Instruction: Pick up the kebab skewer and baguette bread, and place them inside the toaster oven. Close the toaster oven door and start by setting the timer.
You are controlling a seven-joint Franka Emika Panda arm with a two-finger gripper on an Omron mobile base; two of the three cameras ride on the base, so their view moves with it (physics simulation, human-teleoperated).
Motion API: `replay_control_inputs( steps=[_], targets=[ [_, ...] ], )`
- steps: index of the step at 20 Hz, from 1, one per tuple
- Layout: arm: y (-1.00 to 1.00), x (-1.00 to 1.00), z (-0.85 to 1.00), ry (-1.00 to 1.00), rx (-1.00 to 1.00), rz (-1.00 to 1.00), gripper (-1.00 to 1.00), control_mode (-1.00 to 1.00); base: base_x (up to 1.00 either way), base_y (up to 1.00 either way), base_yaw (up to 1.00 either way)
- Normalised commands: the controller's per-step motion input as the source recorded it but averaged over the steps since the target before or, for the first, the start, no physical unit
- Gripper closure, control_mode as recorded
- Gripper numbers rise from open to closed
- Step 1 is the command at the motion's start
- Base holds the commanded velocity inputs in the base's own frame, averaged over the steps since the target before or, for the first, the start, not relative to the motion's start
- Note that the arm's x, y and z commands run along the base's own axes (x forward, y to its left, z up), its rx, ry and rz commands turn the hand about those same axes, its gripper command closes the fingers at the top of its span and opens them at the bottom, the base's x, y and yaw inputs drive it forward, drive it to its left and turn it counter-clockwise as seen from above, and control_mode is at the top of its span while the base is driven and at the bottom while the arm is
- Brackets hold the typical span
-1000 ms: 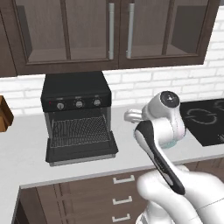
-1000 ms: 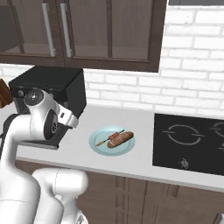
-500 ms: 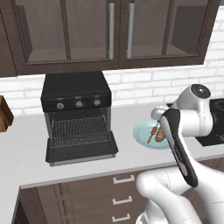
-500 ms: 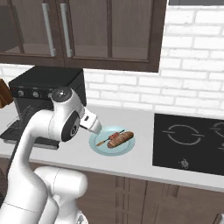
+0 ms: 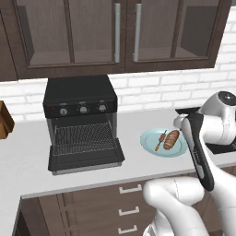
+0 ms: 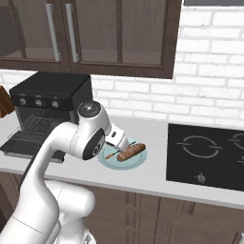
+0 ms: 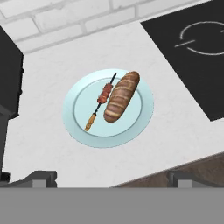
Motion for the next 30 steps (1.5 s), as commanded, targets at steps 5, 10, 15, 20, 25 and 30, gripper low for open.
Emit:
replay_control_inputs(
  steps=[5,10,15,20,25,30],
  targets=[
    [-0.07,0.19,-0.19,0.00,-0.10,0.00,-1.00,-1.00,0.00,0.00,0.00],
    [-0.17,0.31,-0.08,0.00,-0.02,0.00,-1.00,-1.00,0.00,0.00,0.00],
    [-0.04,0.50,-0.13,0.02,0.00,-0.01,-1.00,-1.00,0.00,0.00,0.00],
    [0.02,0.46,-0.21,0.03,0.00,-0.15,-1.00,-1.00,0.00,0.00,0.00],
    [0.00,0.37,-0.24,0.05,0.04,-0.15,-1.00,-1.00,0.00,0.00,0.00],
    [-0.08,0.26,-0.20,0.12,0.09,-0.06,-1.00,-1.00,0.00,0.00,0.00]
  ],
)
